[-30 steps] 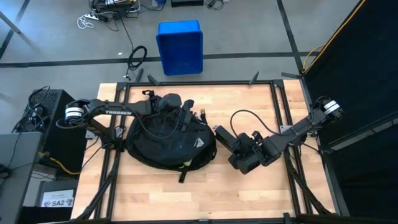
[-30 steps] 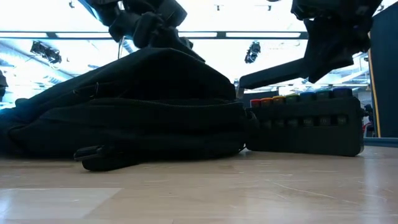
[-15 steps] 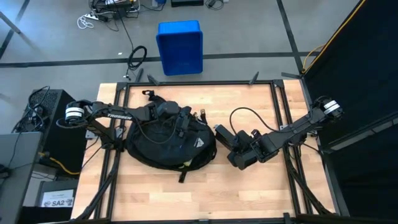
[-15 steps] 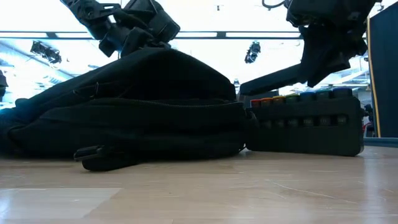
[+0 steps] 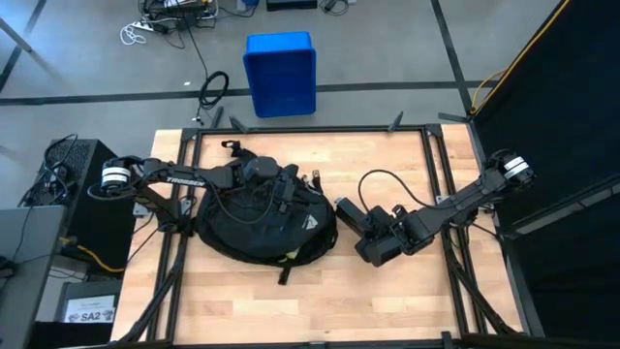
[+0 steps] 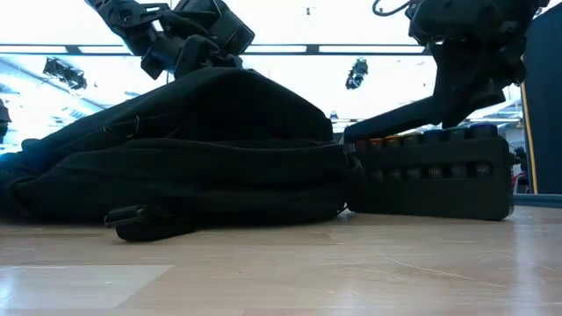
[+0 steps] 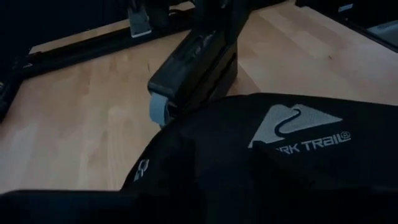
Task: Unpack backpack
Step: Close the black medicine organizer
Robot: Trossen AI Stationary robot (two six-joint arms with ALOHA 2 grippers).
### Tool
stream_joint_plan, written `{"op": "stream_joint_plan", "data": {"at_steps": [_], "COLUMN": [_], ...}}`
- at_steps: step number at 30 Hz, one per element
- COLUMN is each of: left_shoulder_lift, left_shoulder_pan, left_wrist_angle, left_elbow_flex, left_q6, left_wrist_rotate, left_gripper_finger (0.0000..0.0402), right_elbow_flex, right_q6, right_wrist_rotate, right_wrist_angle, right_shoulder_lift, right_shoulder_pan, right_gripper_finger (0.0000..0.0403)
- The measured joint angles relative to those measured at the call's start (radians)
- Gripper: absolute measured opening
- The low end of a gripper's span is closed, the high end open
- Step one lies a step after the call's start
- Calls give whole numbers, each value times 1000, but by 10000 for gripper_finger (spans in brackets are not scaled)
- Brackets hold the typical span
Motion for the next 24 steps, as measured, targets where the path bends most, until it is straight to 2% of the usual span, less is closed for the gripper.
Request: {"op": "stream_joint_plan", "data": {"at_steps": [24], "left_shoulder_lift": [0], "left_shoulder_pan": [-14], "left_wrist_angle": [35], "left_elbow_flex": [0], "left_q6": [-27], "left_wrist_rotate": [-1], "left_gripper_finger": [127], "right_elbow_flex": [0], "right_q6": [34], "right_wrist_rotate": [-15], "right_wrist_angle": [-4], "right_shoulder_lift": [0], "right_shoulder_pan": [20], "right_gripper_finger": [141]}}
